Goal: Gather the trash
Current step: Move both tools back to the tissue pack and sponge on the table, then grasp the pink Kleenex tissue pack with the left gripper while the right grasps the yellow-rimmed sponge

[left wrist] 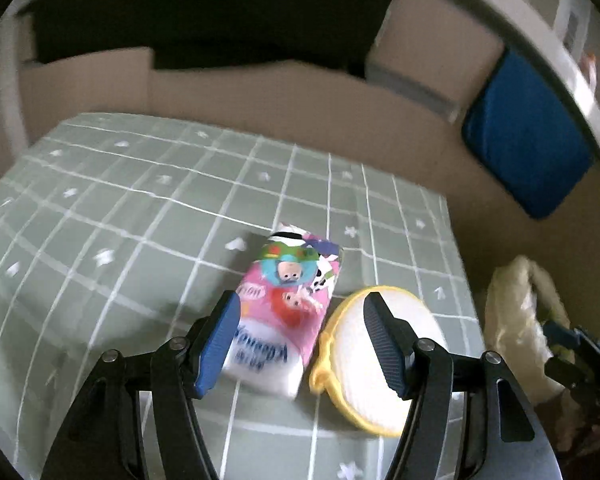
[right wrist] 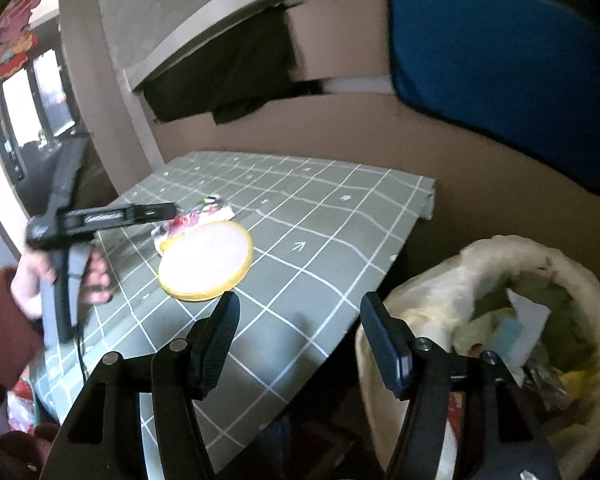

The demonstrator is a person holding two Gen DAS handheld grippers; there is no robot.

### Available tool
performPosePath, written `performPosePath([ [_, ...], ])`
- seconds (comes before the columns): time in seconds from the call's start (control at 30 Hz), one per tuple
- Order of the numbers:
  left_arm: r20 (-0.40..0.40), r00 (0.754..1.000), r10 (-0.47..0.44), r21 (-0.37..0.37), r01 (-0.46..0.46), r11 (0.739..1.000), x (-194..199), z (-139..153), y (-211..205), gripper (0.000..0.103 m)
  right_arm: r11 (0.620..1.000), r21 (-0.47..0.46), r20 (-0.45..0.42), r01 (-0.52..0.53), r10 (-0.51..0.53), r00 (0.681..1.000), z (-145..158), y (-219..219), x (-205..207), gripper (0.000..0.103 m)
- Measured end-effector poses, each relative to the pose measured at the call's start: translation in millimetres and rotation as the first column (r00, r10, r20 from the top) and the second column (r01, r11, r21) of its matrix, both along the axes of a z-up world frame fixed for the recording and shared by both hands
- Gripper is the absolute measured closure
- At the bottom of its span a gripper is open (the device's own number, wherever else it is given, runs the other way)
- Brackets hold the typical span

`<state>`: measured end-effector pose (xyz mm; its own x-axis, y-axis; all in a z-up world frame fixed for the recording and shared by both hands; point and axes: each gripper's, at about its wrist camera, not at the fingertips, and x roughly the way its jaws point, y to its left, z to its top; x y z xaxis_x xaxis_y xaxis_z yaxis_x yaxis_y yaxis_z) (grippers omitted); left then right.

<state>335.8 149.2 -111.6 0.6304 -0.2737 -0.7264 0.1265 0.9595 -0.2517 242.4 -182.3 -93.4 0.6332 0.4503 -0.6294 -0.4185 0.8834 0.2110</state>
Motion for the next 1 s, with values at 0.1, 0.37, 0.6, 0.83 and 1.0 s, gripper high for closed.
performPosePath([
  [0.1,-0.014,1.0,0.006,0.06,-0.005,0.998,16,-8,-4,0.038,1.0,-0.009,-0.015,-0.018,0.018,1.0,-6,9,6,0.042],
  [0.37,-0.07,0.995,0.07,0.075,-0.065,0.995,7,-20,2,0.046,0.998,-0.016,-0.044,-0.064,0.063,0.997,-14,31,23,0.042],
  [0.6,-0.094,0.978,0.187,0.07,-0.18,0.981,-58,-18,36,0.047,0.988,-0.001,-0.054,-0.151,0.151,0.987,-13,69,42,0.042],
  [0.83,-0.088,0.966,0.242,0.031,-0.241,0.97,-113,-18,56,0.047,0.988,-0.05,-0.148,-0.149,0.14,0.979,-34,108,72,0.042],
  [1.0,-0.078,0.967,0.242,0.0,-0.243,0.97,-127,-17,61,0.047,0.988,-0.057,-0.168,-0.143,0.132,0.977,-41,118,77,0.042],
])
